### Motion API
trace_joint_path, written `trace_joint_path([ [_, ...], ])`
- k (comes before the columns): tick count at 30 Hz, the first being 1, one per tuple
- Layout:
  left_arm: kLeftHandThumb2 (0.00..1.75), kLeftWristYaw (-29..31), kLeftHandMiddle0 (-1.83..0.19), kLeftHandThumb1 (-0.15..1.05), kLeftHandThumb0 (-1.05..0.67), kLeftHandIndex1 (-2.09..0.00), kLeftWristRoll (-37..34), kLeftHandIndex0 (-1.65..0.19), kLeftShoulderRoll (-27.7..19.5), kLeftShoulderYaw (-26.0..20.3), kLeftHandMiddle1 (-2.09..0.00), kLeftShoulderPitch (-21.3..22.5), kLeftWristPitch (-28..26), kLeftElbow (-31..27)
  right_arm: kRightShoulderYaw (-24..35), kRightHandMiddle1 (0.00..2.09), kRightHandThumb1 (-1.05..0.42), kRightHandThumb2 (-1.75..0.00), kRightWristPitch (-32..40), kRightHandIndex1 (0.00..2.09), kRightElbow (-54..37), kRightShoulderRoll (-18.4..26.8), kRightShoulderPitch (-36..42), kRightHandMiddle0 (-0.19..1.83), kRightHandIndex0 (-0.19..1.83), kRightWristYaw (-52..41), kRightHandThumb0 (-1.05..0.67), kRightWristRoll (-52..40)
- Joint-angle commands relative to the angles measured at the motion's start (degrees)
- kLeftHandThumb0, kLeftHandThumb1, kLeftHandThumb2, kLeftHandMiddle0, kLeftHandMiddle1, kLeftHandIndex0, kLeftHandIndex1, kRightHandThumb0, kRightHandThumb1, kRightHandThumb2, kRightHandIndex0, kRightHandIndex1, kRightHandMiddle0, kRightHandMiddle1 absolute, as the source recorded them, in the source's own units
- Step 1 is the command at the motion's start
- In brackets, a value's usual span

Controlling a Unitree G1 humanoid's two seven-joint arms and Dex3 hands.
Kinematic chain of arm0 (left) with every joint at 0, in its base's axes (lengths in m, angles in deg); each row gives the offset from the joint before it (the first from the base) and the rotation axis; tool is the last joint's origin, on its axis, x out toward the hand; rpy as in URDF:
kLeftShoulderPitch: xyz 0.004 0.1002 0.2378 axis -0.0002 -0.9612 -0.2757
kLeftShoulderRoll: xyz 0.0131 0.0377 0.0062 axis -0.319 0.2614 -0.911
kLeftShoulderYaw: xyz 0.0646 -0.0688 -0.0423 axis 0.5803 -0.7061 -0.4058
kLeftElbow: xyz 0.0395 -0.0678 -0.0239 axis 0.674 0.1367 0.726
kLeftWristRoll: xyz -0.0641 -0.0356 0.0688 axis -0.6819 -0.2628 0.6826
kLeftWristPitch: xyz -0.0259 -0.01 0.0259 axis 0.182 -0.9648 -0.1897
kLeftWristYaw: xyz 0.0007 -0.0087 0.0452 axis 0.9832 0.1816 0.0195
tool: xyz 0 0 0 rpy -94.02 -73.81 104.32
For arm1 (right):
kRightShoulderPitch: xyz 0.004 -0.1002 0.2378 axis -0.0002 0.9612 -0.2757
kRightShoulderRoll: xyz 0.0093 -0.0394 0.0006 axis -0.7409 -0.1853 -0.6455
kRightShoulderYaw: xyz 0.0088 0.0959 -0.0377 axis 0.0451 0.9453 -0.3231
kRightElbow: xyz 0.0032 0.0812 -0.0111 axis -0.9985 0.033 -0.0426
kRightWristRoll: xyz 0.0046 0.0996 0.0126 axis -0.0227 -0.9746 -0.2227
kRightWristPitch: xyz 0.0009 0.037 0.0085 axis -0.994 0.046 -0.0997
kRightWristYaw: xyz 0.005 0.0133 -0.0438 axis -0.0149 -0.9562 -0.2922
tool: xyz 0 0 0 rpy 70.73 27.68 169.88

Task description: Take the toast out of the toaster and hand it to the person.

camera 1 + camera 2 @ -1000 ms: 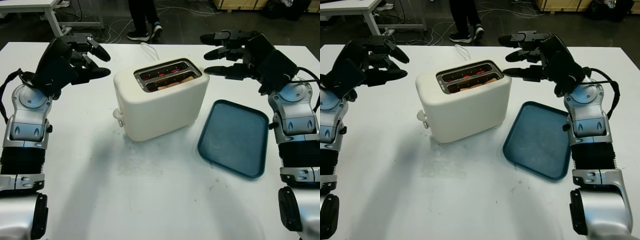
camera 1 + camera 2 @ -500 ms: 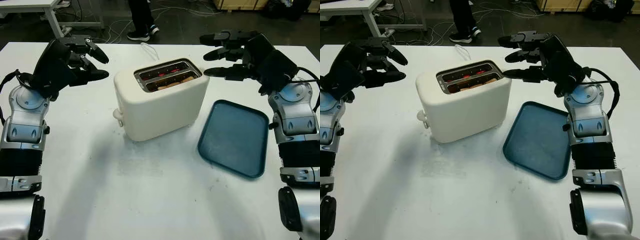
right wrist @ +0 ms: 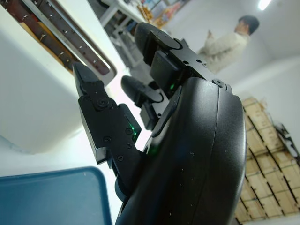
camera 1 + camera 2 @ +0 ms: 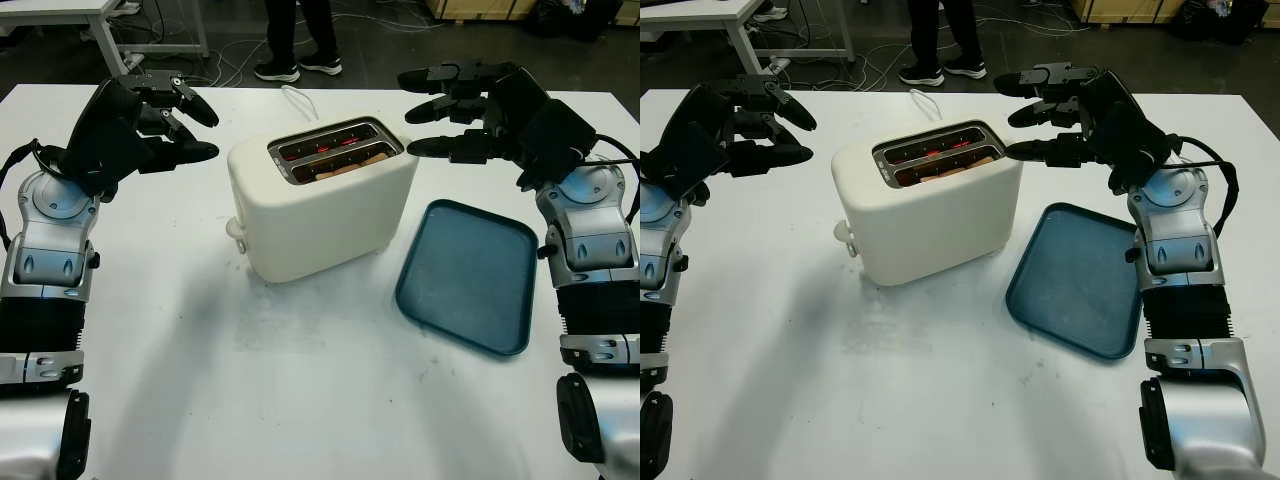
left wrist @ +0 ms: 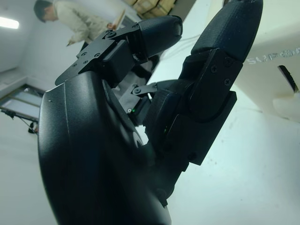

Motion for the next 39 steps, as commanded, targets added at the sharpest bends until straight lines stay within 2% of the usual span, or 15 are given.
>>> trace_joint_path([
  [1, 0.01, 0.13, -0.85, 0.77, -1.05, -0.99, -0.30, -0.77, -0.34, -0.38, -1.07, -0.11, 1.48, -0.10, 0.49, 0.03, -0.67, 0.00, -1.05, 0.70, -0.34, -0.43, -0.08, 0.83, 0.63, 0.73, -0.05, -0.39],
  [19, 0.01, 0.38, -0.88, 0.79, -1.05, -0.91, -0.81, -0.82, -0.44, -0.54, -1.02, -0.41, 1.56, -0.21, 1.10, 0.02, -0.69, 0.00, -0.52, 0.74, -0.34, -0.84, 0.25, 0.83, 0.59, 0.68, -0.06, -1.35],
  [28, 0.00, 0.45, -0.88, 0.80, -1.05, -0.90, -1.13, -0.82, -0.27, -0.69, -1.01, -0.32, 2.01, 0.16, 0.93, 0.04, -0.68, 0.00, -2.37, 0.75, 0.14, -0.53, 0.30, 0.85, 0.61, 1.65, -0.20, -0.21],
  [39, 0.00, 0.38, -0.89, 0.78, -1.05, -0.90, -1.73, -0.83, 0.13, -1.01, -1.01, -0.36, 1.34, -0.15, 1.24, 0.08, -0.69, 0.00, -2.64, 0.76, 0.98, -0.74, 0.14, 0.94, 0.63, 1.40, -0.16, -1.06],
])
